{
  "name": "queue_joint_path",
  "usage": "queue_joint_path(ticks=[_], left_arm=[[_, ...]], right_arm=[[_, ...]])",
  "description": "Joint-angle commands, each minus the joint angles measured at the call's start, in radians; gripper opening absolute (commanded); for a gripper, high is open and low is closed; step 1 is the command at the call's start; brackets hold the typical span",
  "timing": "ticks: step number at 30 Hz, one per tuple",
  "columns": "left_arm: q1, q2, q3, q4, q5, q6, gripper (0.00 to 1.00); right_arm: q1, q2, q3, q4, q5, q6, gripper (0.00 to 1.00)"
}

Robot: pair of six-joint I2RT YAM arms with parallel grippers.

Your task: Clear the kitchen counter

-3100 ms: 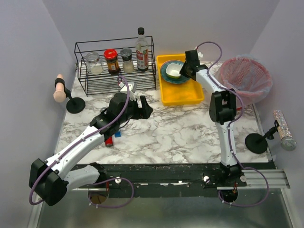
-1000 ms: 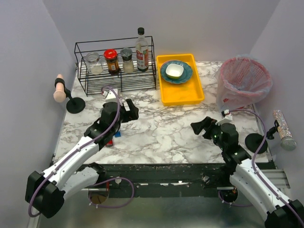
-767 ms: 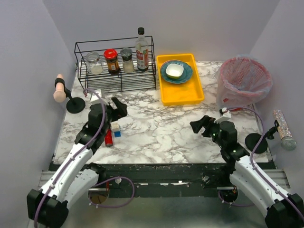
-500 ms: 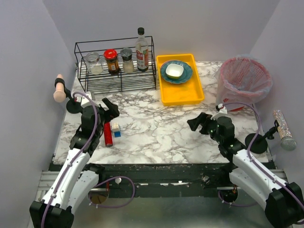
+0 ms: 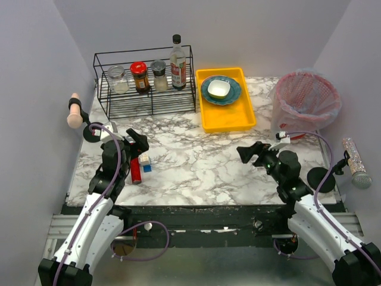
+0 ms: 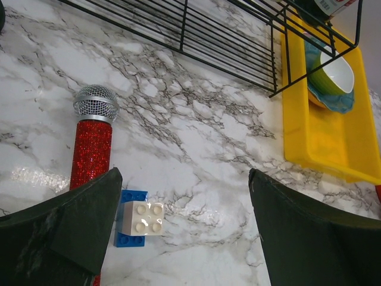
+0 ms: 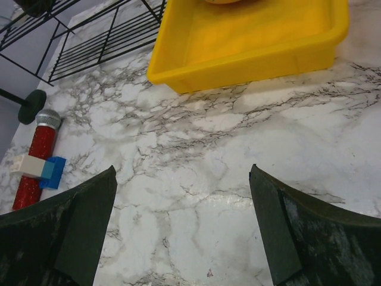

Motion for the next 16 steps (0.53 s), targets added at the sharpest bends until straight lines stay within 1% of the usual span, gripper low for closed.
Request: queue_joint_path(ticks=[1,3,6,11,16], left_arm=[[0.006,-0.01,-0.009,0.035,-0.038,-0.023,0.99],[0.006,-0.013,-0.013,0.037,-0.044,-0.023,0.99],[0.006,-0.011,-0.018,0.041,-0.046,-0.023,0.99],[0.006,0.005,-0.012,0.044,-0.043,-0.012,0.99],[0.006,0.047,0.024,-0.002,-0.08,-0.018,0.99]], right_arm=[[0.002,-0.02,-0.046,0.046,0.026,0.004,1.0],[0.002,-0.025,-0.061,0.062,0.028,0.029,1.0],[0.002,-0.023,-0.06,0.042,0.032,0.069,1.0],[0.002,-0.017,-0.052,0.016,0.035,0.083,1.0],[0.002,-0.014,-0.025,-0.019,0.107,0.109,1.0]])
